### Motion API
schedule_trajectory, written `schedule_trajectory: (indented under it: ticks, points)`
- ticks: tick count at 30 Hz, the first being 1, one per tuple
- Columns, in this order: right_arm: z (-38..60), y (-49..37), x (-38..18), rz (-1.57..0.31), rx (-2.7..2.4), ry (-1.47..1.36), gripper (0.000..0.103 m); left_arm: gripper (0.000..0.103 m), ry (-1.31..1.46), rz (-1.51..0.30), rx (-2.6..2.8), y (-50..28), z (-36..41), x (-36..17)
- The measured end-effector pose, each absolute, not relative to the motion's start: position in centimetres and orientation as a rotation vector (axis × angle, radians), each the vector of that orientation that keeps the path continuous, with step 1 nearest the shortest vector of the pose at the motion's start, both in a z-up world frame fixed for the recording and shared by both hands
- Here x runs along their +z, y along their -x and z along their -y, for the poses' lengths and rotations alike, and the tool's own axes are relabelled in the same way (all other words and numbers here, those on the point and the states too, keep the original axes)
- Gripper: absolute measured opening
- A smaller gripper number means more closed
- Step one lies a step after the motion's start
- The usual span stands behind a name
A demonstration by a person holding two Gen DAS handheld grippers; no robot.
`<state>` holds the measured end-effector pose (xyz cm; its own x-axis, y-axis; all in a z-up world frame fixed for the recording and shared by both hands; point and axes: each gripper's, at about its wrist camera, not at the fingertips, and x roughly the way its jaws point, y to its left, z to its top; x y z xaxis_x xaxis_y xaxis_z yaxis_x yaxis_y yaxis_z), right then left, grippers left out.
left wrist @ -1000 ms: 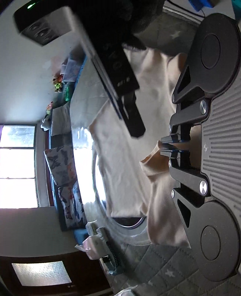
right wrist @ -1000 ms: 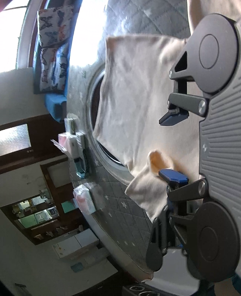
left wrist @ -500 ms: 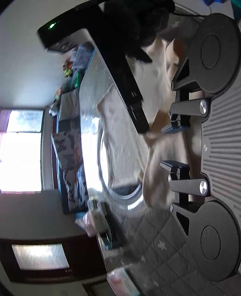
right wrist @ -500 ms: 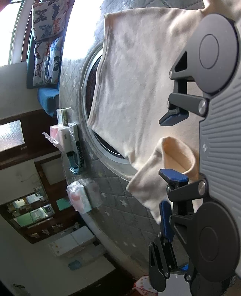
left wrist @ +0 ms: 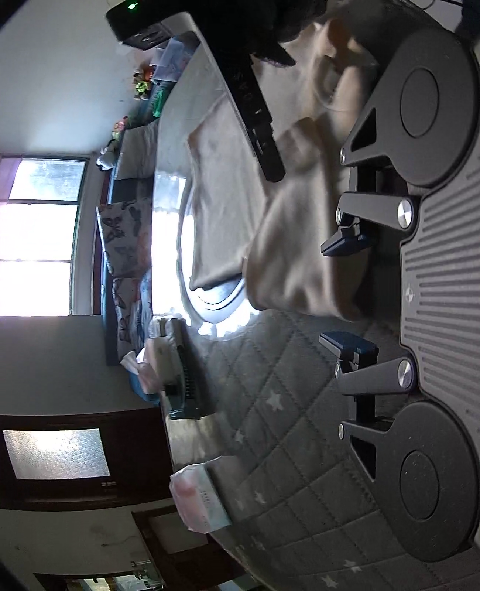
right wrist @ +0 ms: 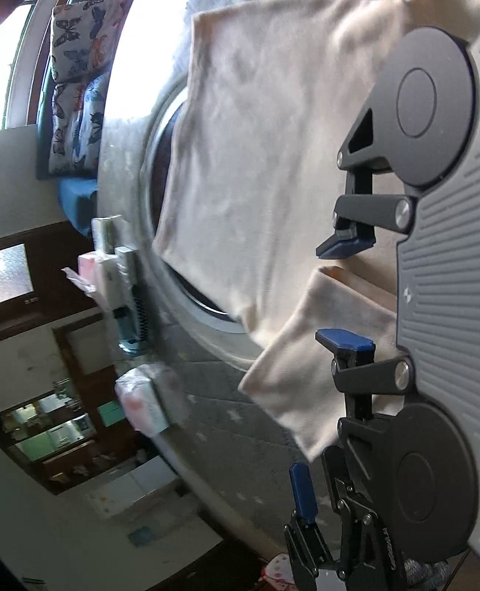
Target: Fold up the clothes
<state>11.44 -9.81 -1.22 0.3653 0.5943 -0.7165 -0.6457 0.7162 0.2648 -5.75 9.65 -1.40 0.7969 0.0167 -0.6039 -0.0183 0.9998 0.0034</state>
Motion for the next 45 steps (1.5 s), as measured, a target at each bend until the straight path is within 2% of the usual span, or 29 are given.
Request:
schedule_trajectory:
  ticks: [2,4,5,6,11,20,25,31,42,45]
  points:
    - [9.6,-11.2,-1.2,-0.888,0.796,0.086,0.027,0.050,0.000,-0.657,0.014,5.9,-9.2,-1.8]
    - [9.4,-10.9,-1.0,-0.881,0.794,0.109,0.019,0.051,-0.003,-0.659,0.010,5.9,-9.0,-2.0]
    - [9.3,-10.7,-0.8,-0.873,0.792,0.123,0.010,0.052,-0.004,-0.660,0.009,5.8,-8.9,-2.0]
    - [9.3,-10.6,-0.5,-0.862,0.791,0.132,0.008,0.054,-0.006,-0.661,0.007,5.8,-8.8,-2.1]
    - [9.6,-9.5,2.5,-0.755,0.799,0.189,0.006,0.054,-0.027,-0.665,0.011,5.5,-8.2,-2.4]
    - [10.7,-7.0,11.6,-0.477,0.783,0.314,0.006,0.054,-0.096,-0.655,0.018,5.3,-7.2,-2.5]
    - [12.3,-6.4,13.6,-0.424,0.733,0.358,0.006,0.054,-0.121,-0.647,-0.002,5.5,-6.6,-2.4]
    - [15.4,-7.2,10.7,-0.532,0.637,0.337,0.006,0.054,-0.153,-0.649,-0.017,5.7,-6.2,-2.3]
    - [18.4,-8.4,1.8,-0.787,0.574,0.232,0.006,0.055,-0.181,-0.669,-0.017,5.7,-6.3,-2.3]
    - [19.0,-8.8,0.6,-0.823,0.557,0.215,0.010,0.055,-0.181,-0.668,-0.016,5.7,-6.7,-1.8]
